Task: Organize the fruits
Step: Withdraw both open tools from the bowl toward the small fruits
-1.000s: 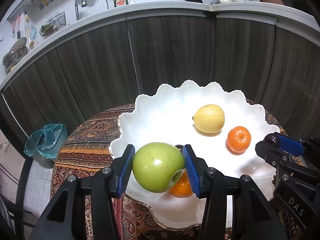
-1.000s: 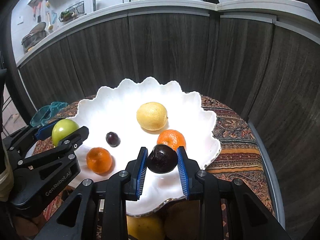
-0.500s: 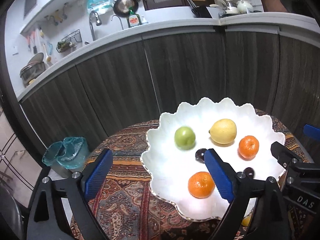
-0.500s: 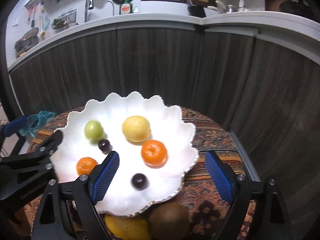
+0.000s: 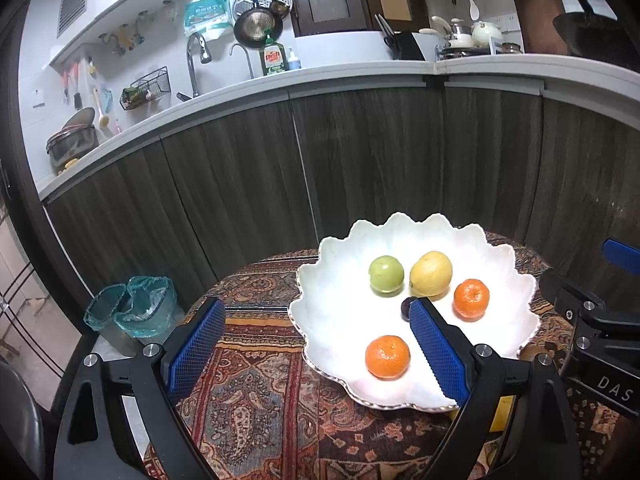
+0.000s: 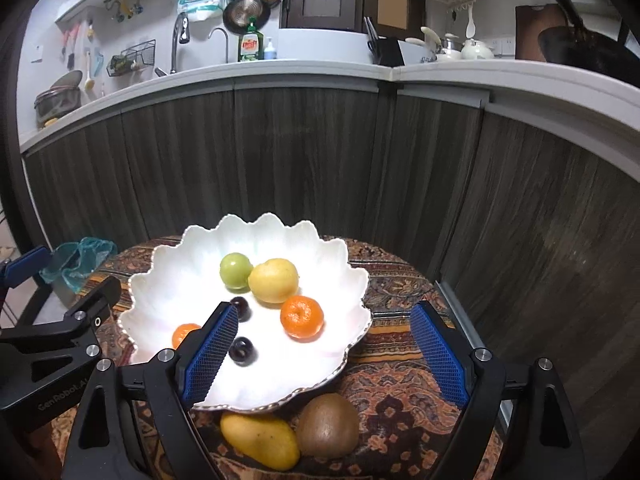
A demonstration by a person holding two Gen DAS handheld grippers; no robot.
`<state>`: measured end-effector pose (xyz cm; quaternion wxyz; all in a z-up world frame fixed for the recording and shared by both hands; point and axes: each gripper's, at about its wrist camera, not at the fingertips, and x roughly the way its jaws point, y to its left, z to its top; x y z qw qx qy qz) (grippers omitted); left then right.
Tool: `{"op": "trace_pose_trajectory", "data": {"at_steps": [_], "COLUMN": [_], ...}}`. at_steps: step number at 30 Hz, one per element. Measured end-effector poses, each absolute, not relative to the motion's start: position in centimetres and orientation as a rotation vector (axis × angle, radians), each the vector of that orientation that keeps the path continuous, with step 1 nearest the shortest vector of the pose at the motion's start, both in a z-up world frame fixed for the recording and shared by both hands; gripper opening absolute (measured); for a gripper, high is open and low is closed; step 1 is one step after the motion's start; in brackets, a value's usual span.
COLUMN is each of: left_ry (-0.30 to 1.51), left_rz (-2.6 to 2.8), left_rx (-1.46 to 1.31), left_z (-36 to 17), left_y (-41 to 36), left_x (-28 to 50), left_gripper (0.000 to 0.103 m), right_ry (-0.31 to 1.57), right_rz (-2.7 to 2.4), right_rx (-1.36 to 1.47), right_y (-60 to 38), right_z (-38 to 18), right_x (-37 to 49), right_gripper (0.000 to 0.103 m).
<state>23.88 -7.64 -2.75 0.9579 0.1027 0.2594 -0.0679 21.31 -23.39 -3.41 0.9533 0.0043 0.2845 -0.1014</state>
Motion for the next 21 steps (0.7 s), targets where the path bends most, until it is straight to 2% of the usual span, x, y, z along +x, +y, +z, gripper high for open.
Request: {"op": "trace_pose_trajectory", "data": {"at_steps": [21], "left_ry": [0.527], "left_rz": [-0.151], "left_rx": [0.188], "left_z": [-2.9], "left_y": [-6.9], "left_x": [19.9], "left_gripper": [0.096], "right_ry": [0.555], "right_rz": [-0.196], "right_rx": [0.019], "right_y": [-22.7], "right_z": [-2.9], "right_x": [17.2], "right_gripper": [0.089]}}
